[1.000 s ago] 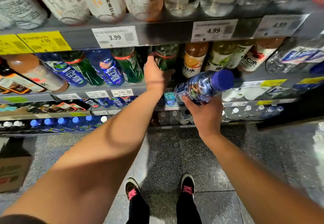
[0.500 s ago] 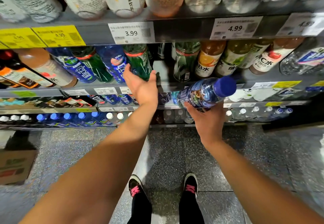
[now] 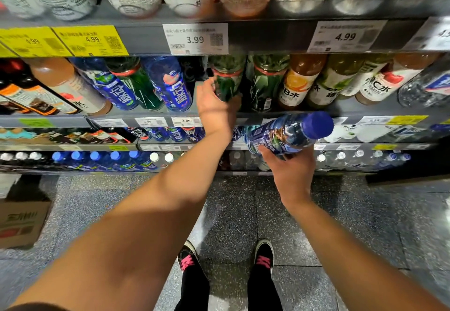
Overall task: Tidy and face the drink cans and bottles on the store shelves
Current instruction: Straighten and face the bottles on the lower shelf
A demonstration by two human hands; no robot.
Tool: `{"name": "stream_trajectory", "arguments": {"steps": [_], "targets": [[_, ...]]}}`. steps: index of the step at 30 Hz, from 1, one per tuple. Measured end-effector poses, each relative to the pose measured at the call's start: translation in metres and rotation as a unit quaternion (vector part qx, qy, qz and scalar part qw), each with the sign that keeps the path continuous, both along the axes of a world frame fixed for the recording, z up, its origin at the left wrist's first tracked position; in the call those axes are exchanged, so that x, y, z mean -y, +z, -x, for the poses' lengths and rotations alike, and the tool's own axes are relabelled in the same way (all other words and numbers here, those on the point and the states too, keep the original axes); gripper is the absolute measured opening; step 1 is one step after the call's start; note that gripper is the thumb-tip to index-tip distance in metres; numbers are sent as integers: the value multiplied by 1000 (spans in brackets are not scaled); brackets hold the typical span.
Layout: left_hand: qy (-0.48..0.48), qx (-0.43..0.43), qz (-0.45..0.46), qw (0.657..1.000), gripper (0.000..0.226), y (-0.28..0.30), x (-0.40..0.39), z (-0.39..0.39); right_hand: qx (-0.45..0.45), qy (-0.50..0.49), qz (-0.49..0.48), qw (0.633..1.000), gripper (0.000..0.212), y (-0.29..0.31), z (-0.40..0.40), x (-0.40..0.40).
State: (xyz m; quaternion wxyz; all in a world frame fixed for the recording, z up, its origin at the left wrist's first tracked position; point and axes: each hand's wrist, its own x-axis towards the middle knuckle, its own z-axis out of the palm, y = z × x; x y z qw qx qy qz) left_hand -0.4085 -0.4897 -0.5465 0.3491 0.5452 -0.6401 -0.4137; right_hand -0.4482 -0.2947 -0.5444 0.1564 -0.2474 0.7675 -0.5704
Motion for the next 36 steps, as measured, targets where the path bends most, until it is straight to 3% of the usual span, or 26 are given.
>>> {"name": "stream_trajectory", "arguments": {"steps": [5, 8, 11, 14, 17, 20, 23, 28, 32, 34, 36], "targets": [[-54, -11, 10, 998, 71, 7, -7, 2, -20, 0, 9, 1000, 52, 1, -1, 7], [-52, -8, 21, 998, 61, 13, -7, -17, -42, -3, 20, 999, 53, 8, -6, 14], [91, -64, 94, 989, 51, 16, 1, -50, -17, 5, 21, 1000, 62, 11, -14, 22], [210, -60, 68, 973, 70, 17, 23, -74, 6, 22, 17, 1000, 58, 17, -24, 36], [159, -46, 7, 986, 88, 18, 39, -77, 12, 38, 5, 999, 50, 22, -36, 53], [127, -34, 20, 991, 69, 10, 55, -74, 32, 38, -6, 999, 64, 20, -46, 66], [119, -31, 43, 992, 45, 11, 59, -71, 37, 38, 12, 999, 59, 21, -57, 71], [68, 25, 137, 988, 42, 5, 50, -72, 34, 42, 12, 998, 53, 19, -70, 75], [12, 48, 131, 990, 49, 0, 60, -85, 37, 46, 10, 998, 55, 17, -72, 74], [25, 35, 106, 993, 54, 9, 60, -96, 29, 43, 6, 999, 54, 18, -72, 75], [120, -16, 107, 987, 51, 13, 59, -108, 37, 34, 4, 999, 54, 20, -72, 76]]}}
